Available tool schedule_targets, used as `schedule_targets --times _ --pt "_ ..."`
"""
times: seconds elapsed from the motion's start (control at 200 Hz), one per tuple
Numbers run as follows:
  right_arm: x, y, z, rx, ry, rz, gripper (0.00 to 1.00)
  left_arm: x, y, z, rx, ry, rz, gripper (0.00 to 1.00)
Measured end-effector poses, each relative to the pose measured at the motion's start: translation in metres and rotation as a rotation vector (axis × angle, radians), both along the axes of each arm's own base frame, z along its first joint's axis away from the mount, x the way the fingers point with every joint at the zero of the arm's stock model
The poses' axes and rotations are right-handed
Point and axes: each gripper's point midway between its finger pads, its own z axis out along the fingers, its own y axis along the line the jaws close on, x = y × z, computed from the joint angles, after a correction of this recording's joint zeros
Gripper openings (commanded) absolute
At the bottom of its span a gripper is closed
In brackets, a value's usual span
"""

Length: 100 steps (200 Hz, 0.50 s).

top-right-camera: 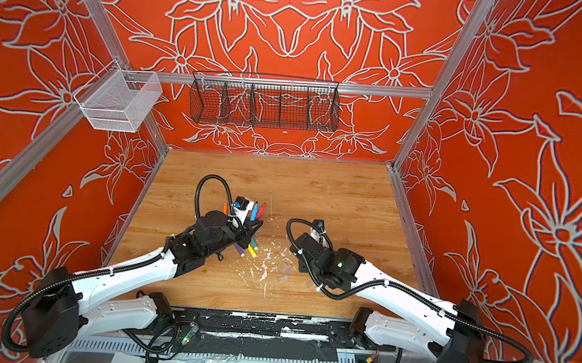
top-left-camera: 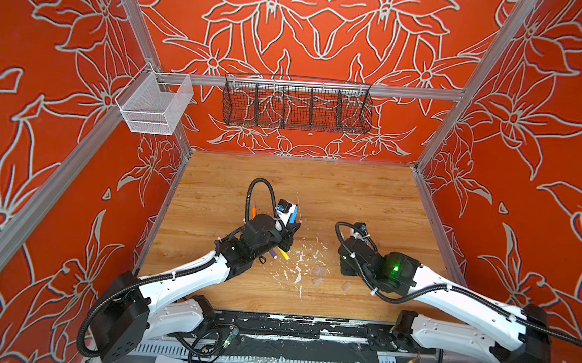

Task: Insert the pens into the pen caps
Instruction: 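Move the right gripper back toward the translucent white caps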

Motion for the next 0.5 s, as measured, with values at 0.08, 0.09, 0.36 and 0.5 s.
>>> schedule_targets --times 0.08,0.09,0.36,0.5 --pt "-0.007 -0.006 -0.015 -0.031 0.037 -0.018 0.51 0.0 0.002 0.0 0.005 0.001 0.009 0.0" --pt "-0.008 -0.007 -0.016 -0.034 0.04 -0.02 0.51 0.0 0.002 0.0 0.005 0.0 0.009 0.0" --pt "-0.023 -0.023 -0.058 -0.097 0.123 -0.059 0.55 -0.001 0.007 0.008 -0.002 -0.017 0.025 0.0" --pt "-0.027 -0.021 -0.071 -0.101 0.164 -0.069 0.57 -0.001 0.007 0.007 0.0 -0.016 0.028 0.0"
